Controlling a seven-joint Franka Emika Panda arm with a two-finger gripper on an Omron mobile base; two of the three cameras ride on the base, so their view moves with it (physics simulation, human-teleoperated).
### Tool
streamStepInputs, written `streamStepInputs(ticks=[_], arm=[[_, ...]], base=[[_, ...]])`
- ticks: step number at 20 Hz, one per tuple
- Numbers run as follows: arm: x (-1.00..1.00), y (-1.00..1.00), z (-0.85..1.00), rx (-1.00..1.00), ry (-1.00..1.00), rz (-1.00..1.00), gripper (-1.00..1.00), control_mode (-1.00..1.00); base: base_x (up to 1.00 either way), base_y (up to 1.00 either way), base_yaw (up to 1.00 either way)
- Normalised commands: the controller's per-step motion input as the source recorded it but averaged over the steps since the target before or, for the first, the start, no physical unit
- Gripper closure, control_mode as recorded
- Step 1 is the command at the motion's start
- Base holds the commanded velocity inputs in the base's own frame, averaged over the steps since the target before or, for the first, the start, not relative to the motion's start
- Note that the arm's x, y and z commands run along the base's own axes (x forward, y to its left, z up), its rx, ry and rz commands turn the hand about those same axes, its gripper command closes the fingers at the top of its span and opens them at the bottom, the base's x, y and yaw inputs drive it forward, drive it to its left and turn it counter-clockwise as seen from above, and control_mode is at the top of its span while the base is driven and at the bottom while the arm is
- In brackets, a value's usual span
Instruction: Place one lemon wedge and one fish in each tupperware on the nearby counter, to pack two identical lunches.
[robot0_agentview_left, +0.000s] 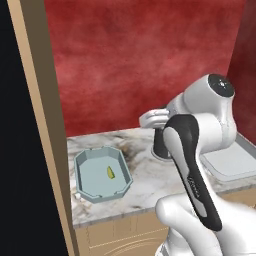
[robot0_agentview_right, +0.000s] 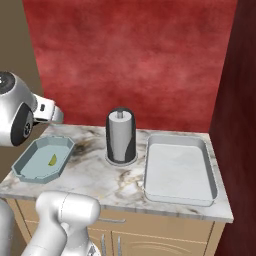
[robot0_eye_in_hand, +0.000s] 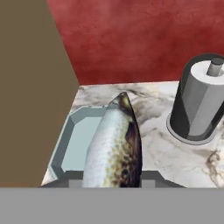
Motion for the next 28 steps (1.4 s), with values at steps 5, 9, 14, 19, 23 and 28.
streamStepInputs(ticks=[5, 9, 14, 19, 23, 28], arm=[[0.00, 0.18, -0.17, 0.03, 0.09, -0.08, 1.00, -1.00], [0.00, 0.20, -0.20, 0.02, 0.12, -0.04, 1.00, -1.00], [0.01, 0.13, -0.22, 0.00, 0.15, 0.00, 1.00, -1.00], [0.14, 0.11, -0.33, 0.00, 0.15, 0.00, 1.00, -1.00], [0.25, 0.13, -0.36, 0.00, 0.12, 0.00, 1.00, -1.00], [0.23, 0.21, -0.39, 0.00, 0.04, 0.00, 1.00, -1.00]], base=[[0.00, 0.00, 0.00], [0.00, 0.00, 0.00], [0.00, 0.00, 0.00], [0.00, 0.00, 0.00], [0.00, 0.00, 0.00], [0.00, 0.00, 0.00]])
